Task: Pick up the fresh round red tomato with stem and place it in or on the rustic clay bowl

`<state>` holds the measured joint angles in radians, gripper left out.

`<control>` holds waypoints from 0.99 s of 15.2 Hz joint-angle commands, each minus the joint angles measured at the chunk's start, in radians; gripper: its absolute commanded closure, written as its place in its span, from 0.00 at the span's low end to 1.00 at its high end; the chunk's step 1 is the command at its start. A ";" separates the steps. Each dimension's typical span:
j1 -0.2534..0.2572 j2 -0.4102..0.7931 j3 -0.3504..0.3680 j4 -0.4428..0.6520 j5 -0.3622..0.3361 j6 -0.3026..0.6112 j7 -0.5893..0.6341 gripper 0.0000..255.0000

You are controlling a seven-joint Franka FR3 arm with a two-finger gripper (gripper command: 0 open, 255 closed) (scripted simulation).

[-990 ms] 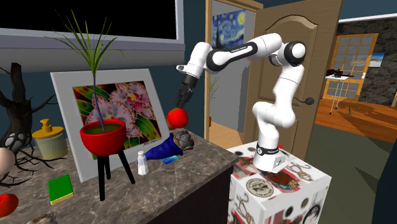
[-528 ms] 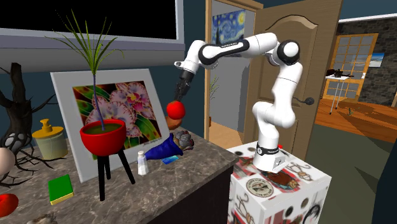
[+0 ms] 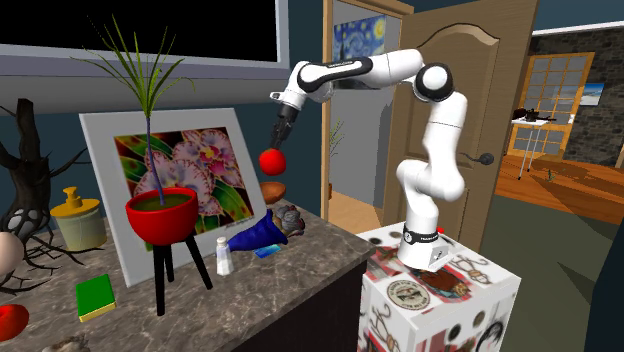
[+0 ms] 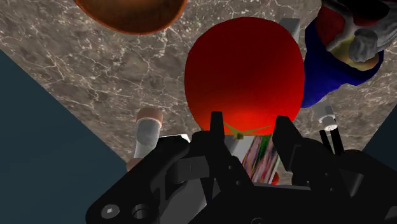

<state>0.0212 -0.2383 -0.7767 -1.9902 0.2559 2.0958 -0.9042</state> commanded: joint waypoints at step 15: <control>-0.196 0.504 -0.220 0.412 0.456 -0.299 -0.421 1.00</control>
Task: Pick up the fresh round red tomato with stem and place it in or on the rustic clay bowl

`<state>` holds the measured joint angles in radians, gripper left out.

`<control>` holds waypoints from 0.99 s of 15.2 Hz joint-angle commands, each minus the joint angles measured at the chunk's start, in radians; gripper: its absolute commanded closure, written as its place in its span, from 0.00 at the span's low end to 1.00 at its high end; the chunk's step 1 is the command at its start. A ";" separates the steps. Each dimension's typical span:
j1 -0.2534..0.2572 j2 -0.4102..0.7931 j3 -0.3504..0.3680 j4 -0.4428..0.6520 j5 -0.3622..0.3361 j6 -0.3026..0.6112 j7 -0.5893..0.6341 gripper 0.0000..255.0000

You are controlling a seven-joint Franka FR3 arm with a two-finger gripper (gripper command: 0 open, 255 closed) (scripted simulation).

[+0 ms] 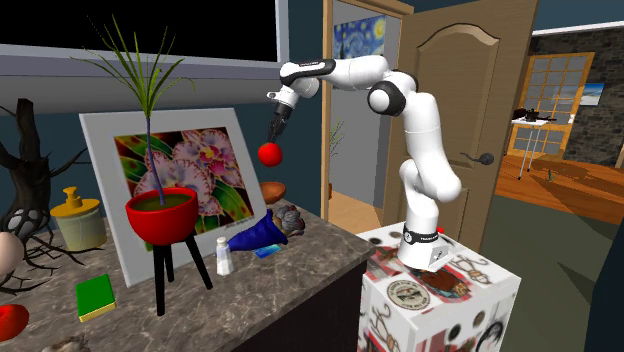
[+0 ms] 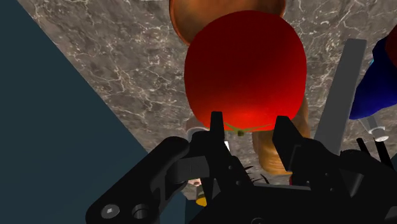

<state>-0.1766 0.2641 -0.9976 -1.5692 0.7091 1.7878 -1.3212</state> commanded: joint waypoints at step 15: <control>0.013 0.029 0.024 -0.173 0.061 0.161 -0.106 1.00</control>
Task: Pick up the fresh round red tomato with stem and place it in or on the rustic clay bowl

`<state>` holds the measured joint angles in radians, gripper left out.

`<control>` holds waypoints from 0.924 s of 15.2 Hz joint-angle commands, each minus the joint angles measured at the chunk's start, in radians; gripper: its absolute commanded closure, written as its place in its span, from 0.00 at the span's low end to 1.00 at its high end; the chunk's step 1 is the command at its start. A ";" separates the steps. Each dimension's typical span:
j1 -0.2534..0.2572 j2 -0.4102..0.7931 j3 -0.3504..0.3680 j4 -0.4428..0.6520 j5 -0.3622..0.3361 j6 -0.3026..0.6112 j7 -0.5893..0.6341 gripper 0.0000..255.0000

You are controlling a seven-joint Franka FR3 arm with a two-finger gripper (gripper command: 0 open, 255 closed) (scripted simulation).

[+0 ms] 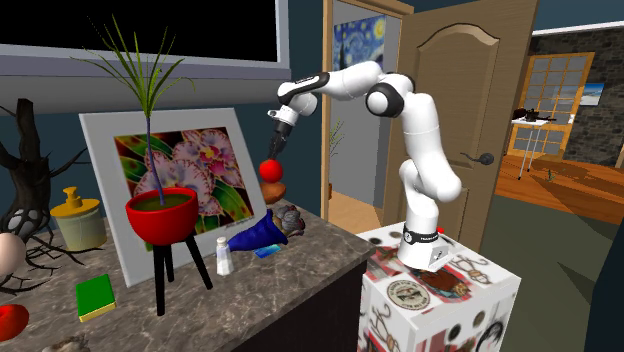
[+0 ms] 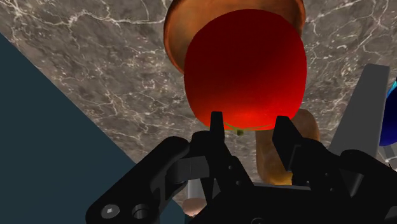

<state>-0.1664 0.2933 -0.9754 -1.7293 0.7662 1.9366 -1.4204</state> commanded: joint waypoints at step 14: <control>-0.005 0.023 0.016 -0.054 0.038 0.055 -0.047 0.00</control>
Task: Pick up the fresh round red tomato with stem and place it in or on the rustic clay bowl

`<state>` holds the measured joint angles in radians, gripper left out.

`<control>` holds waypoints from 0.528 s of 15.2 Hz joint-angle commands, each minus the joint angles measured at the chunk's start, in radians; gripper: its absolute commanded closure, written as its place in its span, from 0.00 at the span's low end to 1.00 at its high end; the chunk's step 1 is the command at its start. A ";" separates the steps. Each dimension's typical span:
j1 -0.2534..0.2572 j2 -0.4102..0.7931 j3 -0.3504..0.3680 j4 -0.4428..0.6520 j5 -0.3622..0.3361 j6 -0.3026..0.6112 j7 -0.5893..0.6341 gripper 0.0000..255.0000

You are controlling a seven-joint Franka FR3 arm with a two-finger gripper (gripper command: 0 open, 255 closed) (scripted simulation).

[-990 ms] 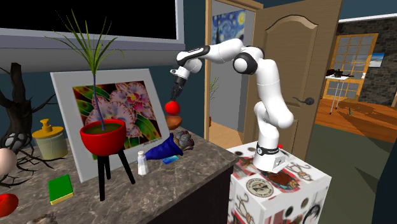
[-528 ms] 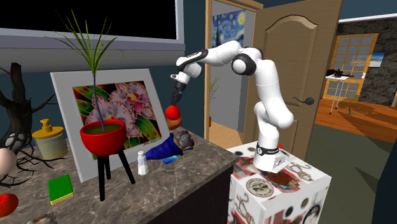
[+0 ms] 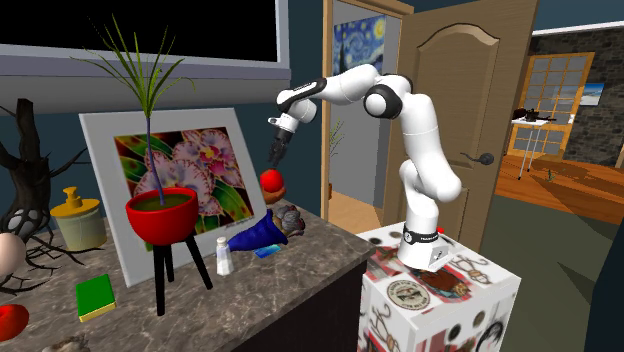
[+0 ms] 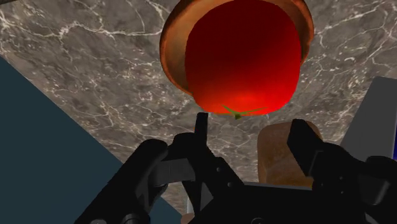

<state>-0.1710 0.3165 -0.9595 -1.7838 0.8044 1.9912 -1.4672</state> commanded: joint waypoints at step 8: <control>0.005 -0.053 -0.033 0.031 -0.060 -0.058 0.031 0.00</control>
<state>-0.1655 0.2742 -0.9850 -1.7687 0.7600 1.9539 -1.4465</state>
